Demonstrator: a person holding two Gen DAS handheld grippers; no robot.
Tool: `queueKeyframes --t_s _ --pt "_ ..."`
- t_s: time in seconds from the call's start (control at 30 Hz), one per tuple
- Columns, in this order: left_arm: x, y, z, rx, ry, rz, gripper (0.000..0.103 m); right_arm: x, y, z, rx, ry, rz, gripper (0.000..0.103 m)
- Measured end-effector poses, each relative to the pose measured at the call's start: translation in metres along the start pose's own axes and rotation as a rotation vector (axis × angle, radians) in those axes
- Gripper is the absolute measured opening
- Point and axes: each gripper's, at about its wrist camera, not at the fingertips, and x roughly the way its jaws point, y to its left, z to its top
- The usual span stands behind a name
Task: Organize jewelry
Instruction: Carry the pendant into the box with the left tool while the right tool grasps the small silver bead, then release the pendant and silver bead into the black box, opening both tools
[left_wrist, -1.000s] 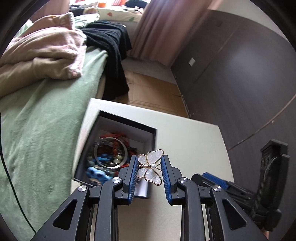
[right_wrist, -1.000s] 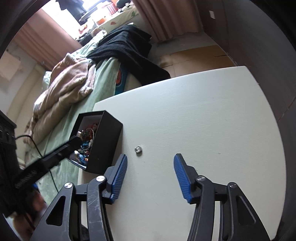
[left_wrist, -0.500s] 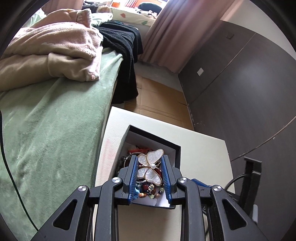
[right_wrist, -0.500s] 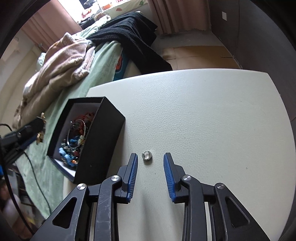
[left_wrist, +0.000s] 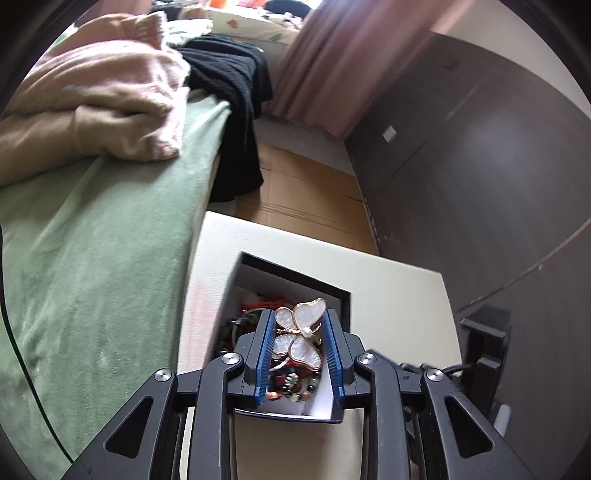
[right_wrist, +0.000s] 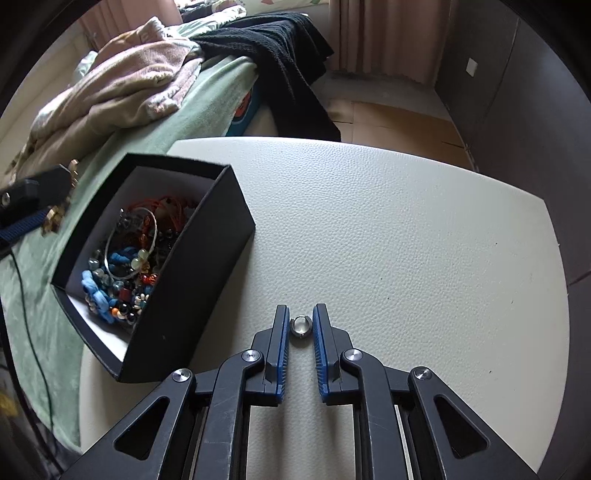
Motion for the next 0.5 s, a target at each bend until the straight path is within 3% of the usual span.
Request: queueKeyframes --t_s 0.13,0.33,0.5 --pt "0.000 0.002 -0.002 -0.015 0.002 0.005 0.050 -0.014 -0.005 0.004 0.026 -0.043 0.030 0.014" --pt "-0.013 0.013 -0.002 -0.050 -0.038 0.031 0.050 -0.044 -0.007 0.007 0.066 -0.138 0.112 0.014" --pt "-0.020 0.021 -0.004 -0.071 -0.050 0.044 0.050 -0.070 -0.005 0.011 0.095 -0.237 0.232 0.014"
